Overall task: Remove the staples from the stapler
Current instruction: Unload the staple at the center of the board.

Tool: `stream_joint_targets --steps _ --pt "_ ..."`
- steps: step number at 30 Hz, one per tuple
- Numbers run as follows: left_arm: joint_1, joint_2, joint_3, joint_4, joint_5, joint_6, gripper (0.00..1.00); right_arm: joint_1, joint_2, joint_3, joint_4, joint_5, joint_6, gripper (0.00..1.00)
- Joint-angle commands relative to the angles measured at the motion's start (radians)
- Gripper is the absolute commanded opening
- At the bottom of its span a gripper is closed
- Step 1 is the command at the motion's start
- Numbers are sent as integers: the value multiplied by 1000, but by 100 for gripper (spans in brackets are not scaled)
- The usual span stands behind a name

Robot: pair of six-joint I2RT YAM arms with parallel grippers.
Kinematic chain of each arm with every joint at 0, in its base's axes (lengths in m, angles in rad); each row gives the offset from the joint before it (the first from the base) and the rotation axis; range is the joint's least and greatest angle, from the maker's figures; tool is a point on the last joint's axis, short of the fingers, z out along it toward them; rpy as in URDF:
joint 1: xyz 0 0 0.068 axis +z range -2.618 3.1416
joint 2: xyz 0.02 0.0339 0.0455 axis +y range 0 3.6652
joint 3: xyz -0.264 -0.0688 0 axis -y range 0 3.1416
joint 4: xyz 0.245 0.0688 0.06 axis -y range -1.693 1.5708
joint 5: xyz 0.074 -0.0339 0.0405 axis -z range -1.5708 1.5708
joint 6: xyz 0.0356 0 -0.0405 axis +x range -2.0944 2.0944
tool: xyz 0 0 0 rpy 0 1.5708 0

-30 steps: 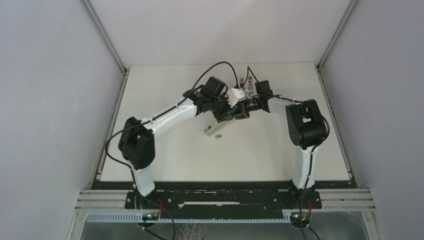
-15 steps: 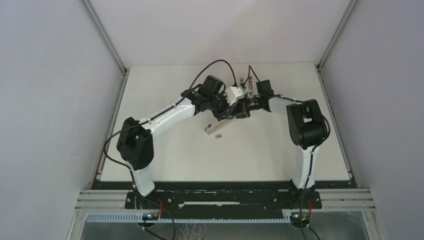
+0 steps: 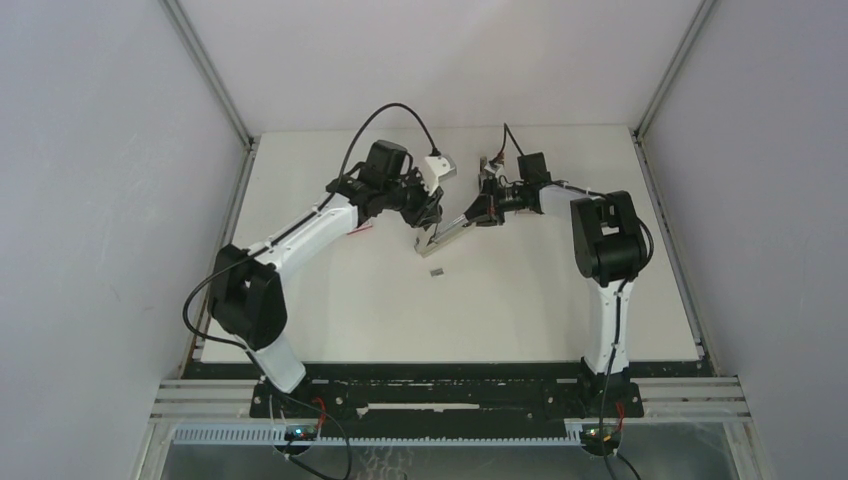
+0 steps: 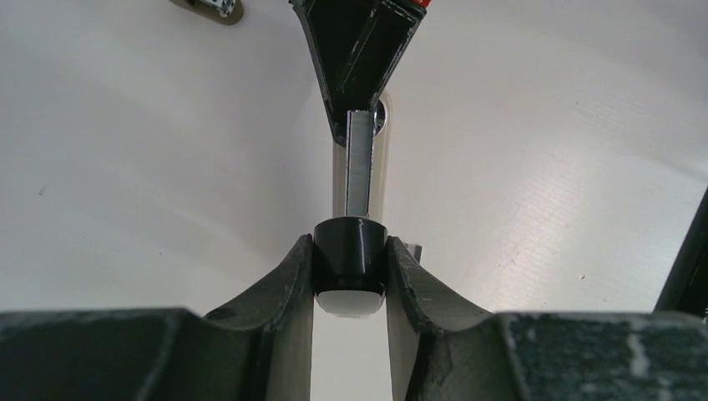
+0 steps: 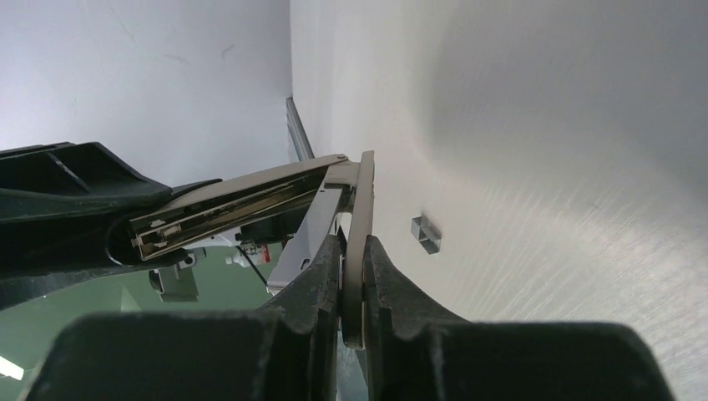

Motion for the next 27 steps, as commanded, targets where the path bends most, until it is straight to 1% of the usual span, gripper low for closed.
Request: stream_joint_targets --steps 1,5,6,8,13,18,24,27 --pt "43 -49 -60 73 -94 64 0 -17 38 50 -34 -25 -17 0" --pt "60 -46 -99 117 -99 61 0 -17 73 95 -56 -10 -32 0" --pt "89 -49 -108 134 -98 56 0 -17 82 108 -64 -6 -37 0" --pt "106 -60 -131 164 -97 48 0 -22 99 125 -63 7 -40 0" --pt "116 -73 -165 189 -96 62 0 -30 142 157 -47 10 -20 0" --pt "116 -60 -162 191 -83 51 0 -29 173 193 -71 20 -27 7" --pt "105 -41 -133 164 -68 42 0 -25 173 205 -95 23 -35 19" --pt "82 -27 -122 149 -73 41 0 -25 163 211 -109 21 -38 21"
